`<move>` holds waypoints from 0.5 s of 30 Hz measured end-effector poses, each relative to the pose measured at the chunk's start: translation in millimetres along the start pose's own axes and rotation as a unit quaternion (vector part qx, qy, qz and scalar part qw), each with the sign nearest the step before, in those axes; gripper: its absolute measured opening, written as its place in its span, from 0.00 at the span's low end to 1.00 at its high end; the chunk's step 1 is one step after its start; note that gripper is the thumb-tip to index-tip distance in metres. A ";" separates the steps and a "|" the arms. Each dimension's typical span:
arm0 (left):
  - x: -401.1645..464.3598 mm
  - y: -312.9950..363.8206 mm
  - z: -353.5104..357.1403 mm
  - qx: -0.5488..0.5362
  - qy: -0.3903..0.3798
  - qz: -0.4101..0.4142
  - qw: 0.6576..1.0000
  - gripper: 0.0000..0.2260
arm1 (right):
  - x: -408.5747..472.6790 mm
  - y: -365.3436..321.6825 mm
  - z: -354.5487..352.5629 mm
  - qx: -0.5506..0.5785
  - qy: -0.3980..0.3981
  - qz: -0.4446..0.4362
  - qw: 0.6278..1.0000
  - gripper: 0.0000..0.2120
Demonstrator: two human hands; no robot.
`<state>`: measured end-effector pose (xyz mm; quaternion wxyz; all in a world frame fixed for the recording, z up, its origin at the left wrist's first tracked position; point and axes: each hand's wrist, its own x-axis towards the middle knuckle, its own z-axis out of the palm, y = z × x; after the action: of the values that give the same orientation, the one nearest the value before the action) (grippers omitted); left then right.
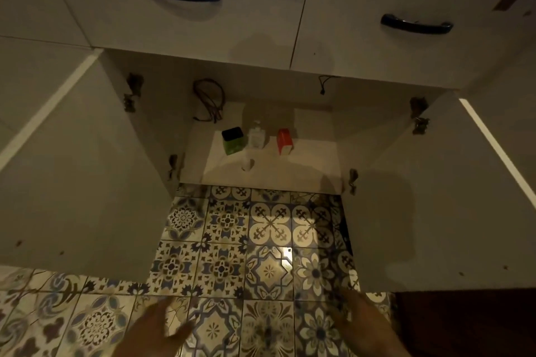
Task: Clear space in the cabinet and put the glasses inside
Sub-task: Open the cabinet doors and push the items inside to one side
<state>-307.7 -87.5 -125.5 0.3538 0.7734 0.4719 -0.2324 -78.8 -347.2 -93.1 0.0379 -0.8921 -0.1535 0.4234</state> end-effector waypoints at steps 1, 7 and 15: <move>1.0 20.8 5.9 0.043 -0.019 0.028 0.999 0.36 | 4.7 -17.1 1.2 -0.002 0.010 -0.024 1.000 0.29; 31.8 138.0 -20.4 0.162 0.080 0.230 0.956 0.35 | 27.9 -110.6 -46.4 -0.062 0.114 -0.165 0.978 0.29; 72.9 182.2 -96.7 0.162 0.196 0.282 0.925 0.38 | 38.8 -143.7 -103.2 -0.047 0.233 -0.169 0.957 0.30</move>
<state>-109.8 -27.7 -54.3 0.1749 0.9515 0.2501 -0.0397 -11.3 -192.4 -27.7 0.1016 -0.9276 -0.3091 0.1837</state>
